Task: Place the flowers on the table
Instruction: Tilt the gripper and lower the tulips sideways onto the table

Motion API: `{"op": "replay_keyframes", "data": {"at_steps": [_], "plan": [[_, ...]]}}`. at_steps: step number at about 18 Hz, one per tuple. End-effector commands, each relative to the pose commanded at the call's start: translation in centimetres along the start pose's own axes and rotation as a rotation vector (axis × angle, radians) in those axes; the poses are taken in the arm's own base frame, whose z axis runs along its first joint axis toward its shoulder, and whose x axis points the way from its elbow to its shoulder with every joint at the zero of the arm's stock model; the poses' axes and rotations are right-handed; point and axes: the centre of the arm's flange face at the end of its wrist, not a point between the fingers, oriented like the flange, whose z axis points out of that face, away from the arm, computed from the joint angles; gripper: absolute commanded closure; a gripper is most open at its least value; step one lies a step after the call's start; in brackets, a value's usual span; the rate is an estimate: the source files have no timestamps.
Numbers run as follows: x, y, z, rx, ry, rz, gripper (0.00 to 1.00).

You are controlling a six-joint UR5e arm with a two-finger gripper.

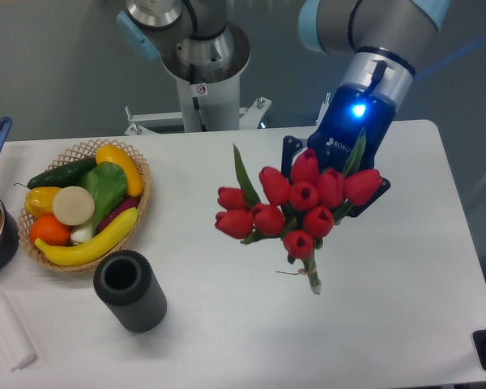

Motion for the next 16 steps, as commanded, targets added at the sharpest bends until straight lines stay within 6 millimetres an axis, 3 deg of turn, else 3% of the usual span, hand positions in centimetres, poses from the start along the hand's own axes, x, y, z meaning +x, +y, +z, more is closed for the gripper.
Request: {"op": "replay_keyframes", "data": {"at_steps": [3, 8, 16], "plan": [[0.7, 0.1, 0.6, -0.067, -0.038, 0.018, 0.54], [2.9, 0.5, 3.4, -0.252, -0.110, 0.113, 0.54], [7.7, 5.6, 8.4, -0.532, -0.052, 0.315, 0.54]]}}
